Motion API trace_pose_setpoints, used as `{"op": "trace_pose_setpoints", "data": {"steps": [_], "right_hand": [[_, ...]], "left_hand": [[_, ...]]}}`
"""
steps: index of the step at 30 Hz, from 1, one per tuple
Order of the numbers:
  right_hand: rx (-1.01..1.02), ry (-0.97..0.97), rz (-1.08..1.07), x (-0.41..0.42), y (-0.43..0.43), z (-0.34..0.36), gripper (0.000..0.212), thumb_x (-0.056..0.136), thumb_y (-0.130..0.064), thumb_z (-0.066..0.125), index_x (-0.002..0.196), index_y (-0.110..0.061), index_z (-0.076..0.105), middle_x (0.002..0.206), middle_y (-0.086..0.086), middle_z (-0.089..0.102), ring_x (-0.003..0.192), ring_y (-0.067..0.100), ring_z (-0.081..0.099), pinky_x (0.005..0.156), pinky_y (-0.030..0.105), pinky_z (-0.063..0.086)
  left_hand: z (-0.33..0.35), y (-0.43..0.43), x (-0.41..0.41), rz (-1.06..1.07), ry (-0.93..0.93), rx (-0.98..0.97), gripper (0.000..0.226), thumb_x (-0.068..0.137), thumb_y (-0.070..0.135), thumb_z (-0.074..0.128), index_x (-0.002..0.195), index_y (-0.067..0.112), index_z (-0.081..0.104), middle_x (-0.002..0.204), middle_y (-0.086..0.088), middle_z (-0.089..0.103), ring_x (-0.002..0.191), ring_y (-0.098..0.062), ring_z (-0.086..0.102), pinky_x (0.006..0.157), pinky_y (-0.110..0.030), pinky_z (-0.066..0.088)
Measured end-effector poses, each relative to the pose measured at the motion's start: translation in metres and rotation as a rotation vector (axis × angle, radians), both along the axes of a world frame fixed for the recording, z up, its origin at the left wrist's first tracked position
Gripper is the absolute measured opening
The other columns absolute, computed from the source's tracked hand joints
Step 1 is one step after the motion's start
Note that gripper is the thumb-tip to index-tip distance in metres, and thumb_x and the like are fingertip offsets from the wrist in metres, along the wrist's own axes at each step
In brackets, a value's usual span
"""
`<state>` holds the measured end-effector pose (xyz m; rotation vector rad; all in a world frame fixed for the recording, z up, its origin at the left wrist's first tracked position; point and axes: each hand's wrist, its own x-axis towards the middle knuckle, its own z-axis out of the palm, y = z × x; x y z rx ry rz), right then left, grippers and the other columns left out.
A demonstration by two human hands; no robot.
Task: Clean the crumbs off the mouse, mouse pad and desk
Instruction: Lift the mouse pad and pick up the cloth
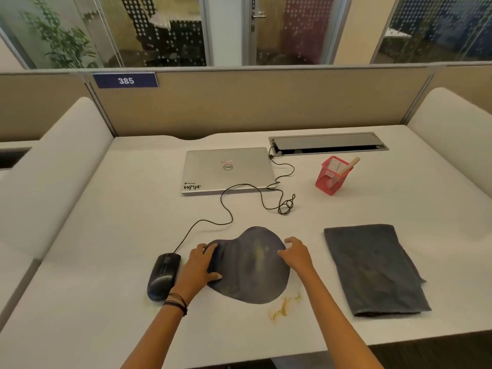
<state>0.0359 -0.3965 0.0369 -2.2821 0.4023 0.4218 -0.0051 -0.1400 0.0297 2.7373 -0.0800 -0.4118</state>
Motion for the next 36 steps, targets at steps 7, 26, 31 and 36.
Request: {"op": "trace_pose_setpoints", "data": {"steps": [7,26,31,36], "right_hand": [[-0.14,-0.005,-0.031,0.012,0.013,-0.003,0.017,0.083,-0.019,0.064,0.085,-0.005,0.054,0.097,0.017,0.058,0.096,0.034,0.058,0.071,0.034,0.045],[0.396,-0.171,0.131,0.013,0.02,0.073,0.03,0.089,-0.009,0.061,0.115,-0.024,0.059,0.116,-0.006,0.062,0.11,0.014,0.056,0.099,0.033,0.046],[0.532,-0.272,-0.04,0.032,0.017,0.071,0.034,0.087,-0.008,0.063,0.119,-0.021,0.058,0.113,-0.005,0.064,0.107,0.018,0.059,0.094,0.032,0.049],[0.486,-0.386,-0.208,0.067,0.031,0.061,0.034,0.087,-0.01,0.063,0.121,-0.011,0.058,0.114,0.0,0.063,0.103,0.019,0.058,0.088,0.03,0.05]], "left_hand": [[0.004,0.003,0.005,-0.019,0.011,0.034,0.087,0.081,0.046,0.067,0.148,0.021,0.017,0.144,-0.007,0.028,0.129,-0.021,0.034,0.105,-0.029,0.039],[-0.01,0.027,0.016,0.146,-0.084,-0.617,0.103,0.074,0.024,0.079,0.149,0.025,0.008,0.14,-0.006,0.041,0.123,-0.021,0.048,0.095,-0.028,0.047],[0.013,0.04,0.037,0.308,-0.298,-0.863,0.071,0.078,0.012,0.074,0.137,0.027,0.037,0.112,0.005,0.057,0.095,-0.007,0.061,0.068,-0.008,0.052],[0.038,0.036,0.075,0.36,-0.409,-0.867,0.045,0.083,0.01,0.069,0.126,0.01,0.056,0.11,0.0,0.064,0.091,-0.012,0.062,0.071,-0.008,0.05]]}}
